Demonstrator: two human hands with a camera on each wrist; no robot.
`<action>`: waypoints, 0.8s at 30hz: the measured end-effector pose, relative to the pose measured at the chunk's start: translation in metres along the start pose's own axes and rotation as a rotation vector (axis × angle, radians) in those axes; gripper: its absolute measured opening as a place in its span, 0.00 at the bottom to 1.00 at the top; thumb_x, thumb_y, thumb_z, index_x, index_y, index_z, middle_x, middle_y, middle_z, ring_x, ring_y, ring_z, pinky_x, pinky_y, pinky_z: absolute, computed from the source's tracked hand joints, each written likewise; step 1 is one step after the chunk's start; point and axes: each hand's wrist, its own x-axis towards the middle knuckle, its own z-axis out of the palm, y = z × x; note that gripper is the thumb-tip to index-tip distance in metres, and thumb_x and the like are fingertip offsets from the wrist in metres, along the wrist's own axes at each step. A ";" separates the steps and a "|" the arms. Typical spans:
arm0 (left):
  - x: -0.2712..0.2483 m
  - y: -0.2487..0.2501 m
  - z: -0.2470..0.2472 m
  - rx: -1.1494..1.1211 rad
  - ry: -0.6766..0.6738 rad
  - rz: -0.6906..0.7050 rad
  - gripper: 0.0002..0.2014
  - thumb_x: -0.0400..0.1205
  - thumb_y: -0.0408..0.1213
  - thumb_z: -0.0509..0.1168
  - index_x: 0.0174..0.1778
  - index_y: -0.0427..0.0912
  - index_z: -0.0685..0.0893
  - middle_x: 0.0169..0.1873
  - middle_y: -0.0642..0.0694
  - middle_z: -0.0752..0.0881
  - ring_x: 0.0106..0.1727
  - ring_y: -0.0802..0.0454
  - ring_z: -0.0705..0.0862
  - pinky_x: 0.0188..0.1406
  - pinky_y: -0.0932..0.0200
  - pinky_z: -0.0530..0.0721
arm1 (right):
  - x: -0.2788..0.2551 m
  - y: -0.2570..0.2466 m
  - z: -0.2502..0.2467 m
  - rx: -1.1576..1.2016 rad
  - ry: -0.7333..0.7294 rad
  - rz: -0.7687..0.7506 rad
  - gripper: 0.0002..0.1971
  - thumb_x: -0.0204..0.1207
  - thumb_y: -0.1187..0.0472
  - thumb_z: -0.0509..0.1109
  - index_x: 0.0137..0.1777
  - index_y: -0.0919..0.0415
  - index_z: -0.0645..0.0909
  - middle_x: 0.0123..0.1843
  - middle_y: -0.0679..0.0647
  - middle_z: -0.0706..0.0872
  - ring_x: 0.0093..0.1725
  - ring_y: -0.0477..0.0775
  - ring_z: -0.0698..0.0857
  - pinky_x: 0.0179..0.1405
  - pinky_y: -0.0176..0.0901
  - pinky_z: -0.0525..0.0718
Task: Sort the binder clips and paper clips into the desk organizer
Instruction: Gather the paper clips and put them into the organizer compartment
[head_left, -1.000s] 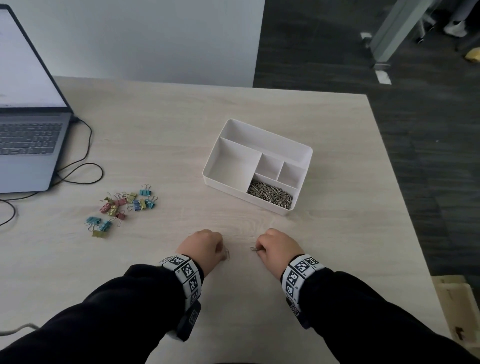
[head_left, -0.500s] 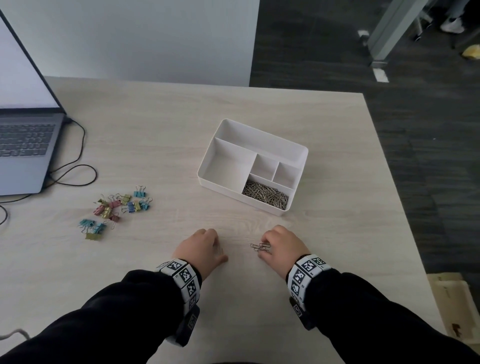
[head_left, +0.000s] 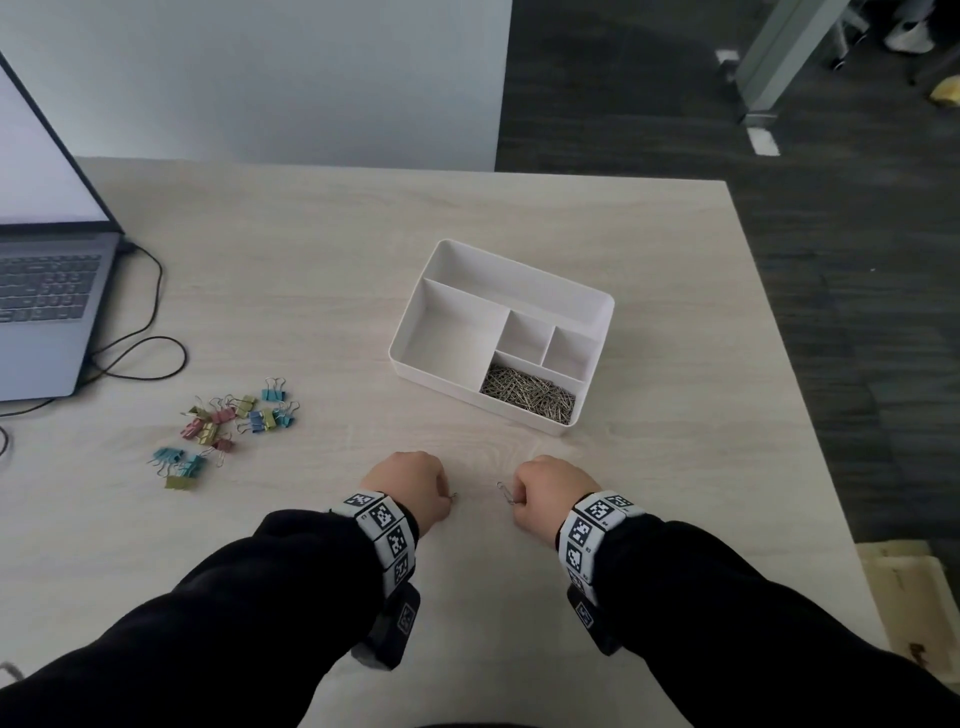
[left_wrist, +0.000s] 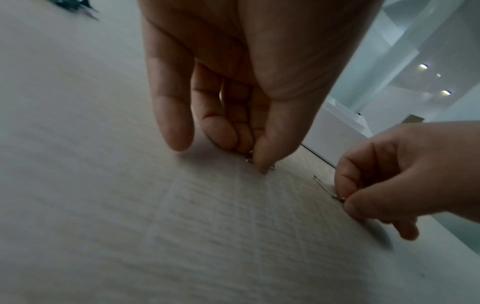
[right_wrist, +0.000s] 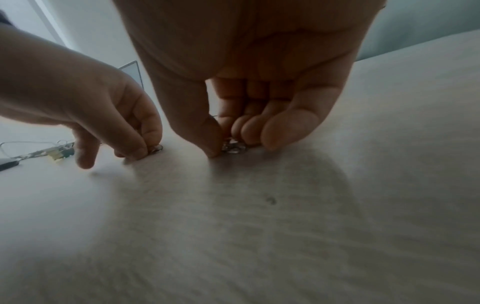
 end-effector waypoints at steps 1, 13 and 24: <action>0.001 0.002 -0.001 0.036 -0.019 0.006 0.07 0.73 0.47 0.68 0.42 0.51 0.87 0.46 0.51 0.89 0.51 0.47 0.86 0.44 0.60 0.81 | 0.001 -0.001 -0.001 -0.014 -0.015 -0.001 0.07 0.72 0.57 0.68 0.48 0.56 0.84 0.56 0.57 0.83 0.55 0.60 0.84 0.57 0.47 0.80; 0.008 0.013 0.001 0.216 -0.032 0.099 0.11 0.72 0.46 0.64 0.47 0.50 0.85 0.50 0.49 0.84 0.52 0.44 0.85 0.46 0.54 0.83 | -0.005 0.014 0.004 -0.023 -0.005 -0.071 0.05 0.71 0.56 0.64 0.45 0.55 0.78 0.52 0.55 0.81 0.52 0.60 0.82 0.50 0.48 0.79; 0.025 0.008 -0.009 0.093 0.064 0.234 0.07 0.74 0.38 0.62 0.44 0.48 0.85 0.48 0.46 0.84 0.50 0.42 0.84 0.46 0.57 0.81 | 0.000 0.014 -0.062 0.297 0.541 -0.144 0.02 0.71 0.62 0.70 0.39 0.54 0.80 0.35 0.45 0.83 0.35 0.49 0.80 0.37 0.44 0.81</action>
